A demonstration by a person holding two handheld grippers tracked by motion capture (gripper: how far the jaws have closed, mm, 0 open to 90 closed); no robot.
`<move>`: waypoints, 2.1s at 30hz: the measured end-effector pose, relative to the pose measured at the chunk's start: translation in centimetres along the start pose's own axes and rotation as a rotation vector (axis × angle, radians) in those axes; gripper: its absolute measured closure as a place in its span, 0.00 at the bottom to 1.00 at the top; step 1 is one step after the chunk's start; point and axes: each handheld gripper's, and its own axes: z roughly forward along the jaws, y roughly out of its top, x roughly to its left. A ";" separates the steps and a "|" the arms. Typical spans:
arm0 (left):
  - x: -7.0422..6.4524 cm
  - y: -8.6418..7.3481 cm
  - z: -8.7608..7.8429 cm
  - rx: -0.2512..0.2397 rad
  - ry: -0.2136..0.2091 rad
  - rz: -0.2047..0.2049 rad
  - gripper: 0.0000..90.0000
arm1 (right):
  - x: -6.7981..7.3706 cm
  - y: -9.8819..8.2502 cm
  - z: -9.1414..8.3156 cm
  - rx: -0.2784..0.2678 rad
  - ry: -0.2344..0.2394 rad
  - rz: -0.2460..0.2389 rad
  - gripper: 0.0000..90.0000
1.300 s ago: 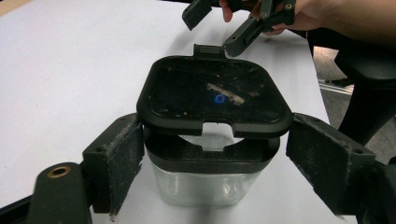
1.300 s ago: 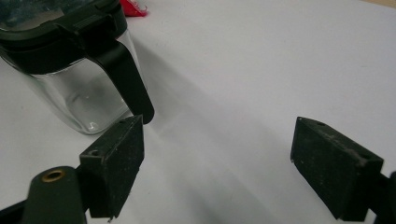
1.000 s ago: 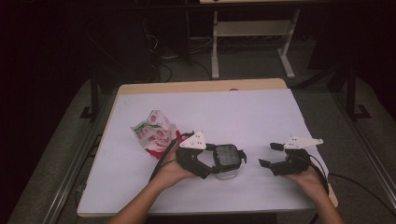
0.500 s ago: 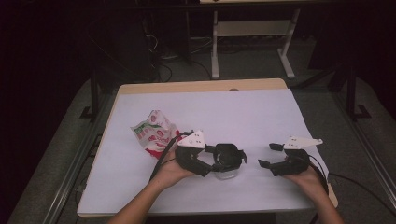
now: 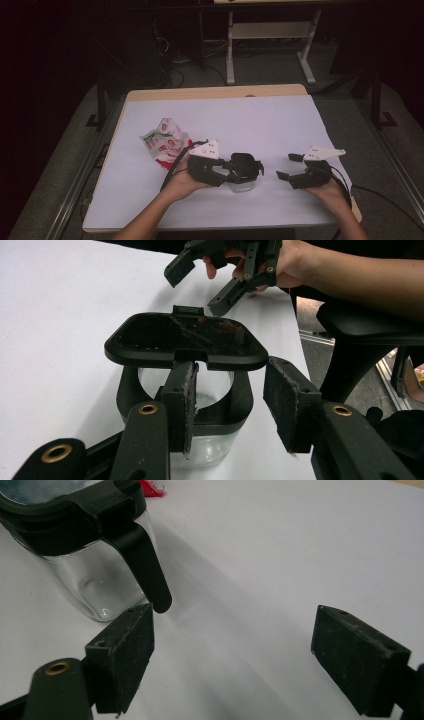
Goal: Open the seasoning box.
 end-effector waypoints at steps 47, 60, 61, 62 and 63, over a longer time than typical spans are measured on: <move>0.8 3.5 0.5 0.065 0.065 0.043 1.00 | 0.2 0.1 -0.3 -0.023 0.010 -0.012 0.19; 1.2 6.2 1.8 0.066 0.061 0.077 1.00 | -0.1 -0.2 -0.1 -0.012 -0.004 -0.014 0.18; 1.2 6.4 2.0 0.064 0.061 0.075 1.00 | -0.1 -0.2 -0.1 -0.009 -0.004 -0.013 0.18; 1.3 6.5 2.1 0.065 0.059 0.076 1.00 | -0.1 -0.2 -0.1 -0.008 -0.006 -0.016 0.18; 1.3 6.7 2.3 0.068 0.055 0.074 1.00 | -0.1 -0.2 0.0 -0.008 -0.005 -0.018 0.18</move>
